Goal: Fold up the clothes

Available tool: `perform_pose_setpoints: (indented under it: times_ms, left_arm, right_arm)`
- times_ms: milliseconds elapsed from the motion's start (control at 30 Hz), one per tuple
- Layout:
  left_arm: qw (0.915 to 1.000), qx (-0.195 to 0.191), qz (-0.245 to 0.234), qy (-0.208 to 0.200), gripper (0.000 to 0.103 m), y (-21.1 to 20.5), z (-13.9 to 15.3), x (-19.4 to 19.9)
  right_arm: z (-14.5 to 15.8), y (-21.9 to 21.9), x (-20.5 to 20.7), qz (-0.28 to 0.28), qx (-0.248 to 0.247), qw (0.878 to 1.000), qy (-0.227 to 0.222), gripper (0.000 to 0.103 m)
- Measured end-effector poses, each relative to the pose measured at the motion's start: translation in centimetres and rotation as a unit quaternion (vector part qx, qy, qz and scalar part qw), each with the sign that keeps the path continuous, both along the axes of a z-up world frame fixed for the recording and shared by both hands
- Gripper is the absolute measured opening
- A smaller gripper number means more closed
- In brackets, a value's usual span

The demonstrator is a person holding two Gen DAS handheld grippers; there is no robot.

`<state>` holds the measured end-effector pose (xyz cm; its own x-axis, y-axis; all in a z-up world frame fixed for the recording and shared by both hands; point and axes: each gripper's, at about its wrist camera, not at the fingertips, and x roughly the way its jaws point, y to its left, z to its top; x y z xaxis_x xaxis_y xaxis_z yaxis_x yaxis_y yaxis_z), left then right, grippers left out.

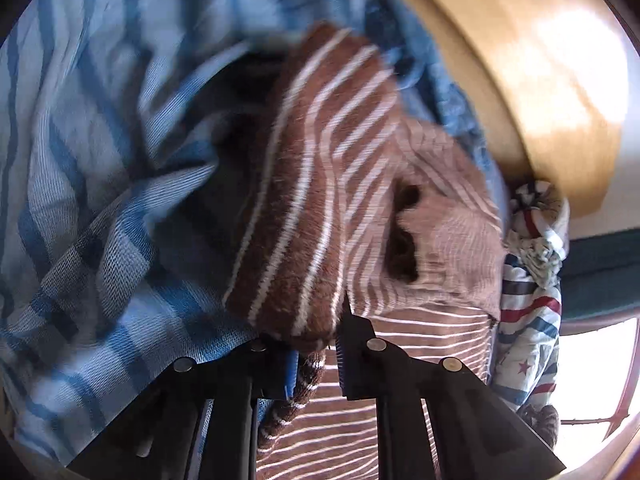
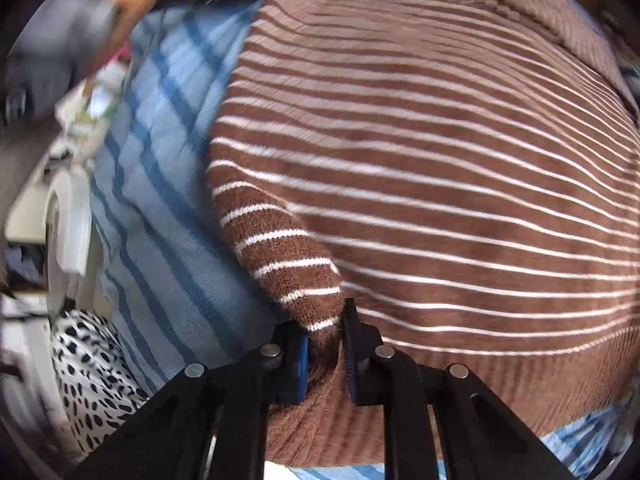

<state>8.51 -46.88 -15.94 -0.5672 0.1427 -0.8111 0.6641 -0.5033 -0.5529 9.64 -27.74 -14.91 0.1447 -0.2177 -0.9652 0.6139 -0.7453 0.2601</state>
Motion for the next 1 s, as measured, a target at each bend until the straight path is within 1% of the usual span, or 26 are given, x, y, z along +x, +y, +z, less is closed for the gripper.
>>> perform_pose_setpoints:
  times_ms: [67,100,133,167,233,300,367,400,433,467,500,533,567,600,667,700,733,833,900,933,1000]
  left_arm:
    - [0.9995,-0.024,-0.020,0.009,0.014,1.5,2.3,-1.1]
    - [0.9987,-0.040,-0.030,-0.005,0.014,2.3,3.1,-2.0]
    - [0.9973,-0.057,-0.040,-0.022,0.015,3.2,3.7,-2.9]
    - [0.9946,-0.076,-0.049,-0.051,0.015,4.0,4.0,-3.8]
    - [0.9857,-0.107,-0.058,-0.116,0.015,5.5,4.1,-5.5]
    - [0.9802,-0.109,-0.046,-0.159,0.015,6.1,3.8,-6.5]
    - [0.9779,-0.104,-0.024,-0.180,0.017,6.2,3.8,-7.0]
    - [0.9753,-0.110,-0.024,-0.190,0.017,6.6,3.9,-7.4]
    - [0.9717,-0.122,-0.033,-0.200,0.018,7.0,4.0,-7.8]
    - [0.9676,-0.134,-0.044,-0.209,0.020,7.4,4.1,-8.1]
    - [0.9660,-0.137,-0.053,-0.213,0.022,7.6,4.1,-8.3]
    - [0.9674,-0.129,-0.057,-0.211,0.025,7.5,3.9,-8.2]
    - [0.9729,-0.106,-0.053,-0.199,0.033,7.1,3.6,-7.8]
    - [0.9785,-0.080,-0.048,-0.184,0.038,6.5,3.2,-7.4]
    - [0.9888,-0.031,-0.030,-0.143,0.057,5.3,2.9,-6.2]
    - [0.9921,-0.013,-0.023,-0.122,0.060,4.9,3.0,-5.6]
    - [0.9930,-0.008,-0.024,-0.115,0.061,4.6,3.1,-5.4]
    - [0.9942,-0.002,-0.032,-0.102,0.061,3.9,3.4,-5.1]
    - [0.9934,-0.005,-0.032,-0.110,0.061,3.9,3.2,-5.2]
    - [0.9930,-0.012,-0.021,-0.115,0.061,3.8,3.1,-5.1]
    - [0.9915,-0.031,0.003,-0.127,0.028,3.5,2.8,-4.7]
  right_arm:
    - [0.7,1.6,-1.5,-0.030,-0.013,0.999,0.005,0.015]
    - [1.1,2.4,-2.2,-0.045,-0.020,0.999,0.007,0.015]
    - [1.5,3.2,-2.9,-0.059,-0.027,0.998,0.009,0.015]
    - [1.9,4.1,-3.7,-0.074,-0.033,0.997,0.011,0.015]
    - [2.6,5.7,-5.1,-0.104,-0.047,0.993,0.016,0.015]
    - [2.2,7.1,-6.4,-0.130,-0.063,0.990,0.000,0.015]
    - [1.7,8.5,-7.6,-0.155,-0.078,0.985,-0.016,0.015]
    - [1.3,8.6,-7.7,-0.157,-0.078,0.984,-0.021,0.015]
    - [0.9,8.6,-7.7,-0.159,-0.078,0.984,-0.025,0.015]
    - [0.6,8.5,-7.6,-0.158,-0.078,0.984,-0.031,0.015]
    - [0.0,8.6,-8.1,-0.156,-0.078,0.984,-0.039,0.015]
    - [-0.3,8.5,-8.1,-0.154,-0.077,0.984,-0.041,0.015]
    - [-0.6,8.3,-8.0,-0.152,-0.076,0.984,-0.043,0.015]
    - [-0.9,8.2,-8.0,-0.151,-0.075,0.985,-0.045,0.016]
    - [-1.7,8.2,-7.4,-0.152,-0.077,0.984,-0.049,0.016]
    - [-1.7,8.3,-7.6,-0.153,-0.079,0.984,-0.051,0.016]
    - [-1.7,8.3,-7.7,-0.155,-0.080,0.983,-0.051,0.016]
    - [-1.6,8.3,-7.8,-0.154,-0.076,0.984,-0.051,0.016]
    - [-1.2,8.3,-7.8,-0.152,-0.074,0.985,-0.047,0.016]
    - [-1.1,8.1,-7.8,-0.150,-0.072,0.985,-0.044,0.016]
    - [-1.3,7.8,-7.5,-0.145,-0.072,0.986,-0.036,0.016]
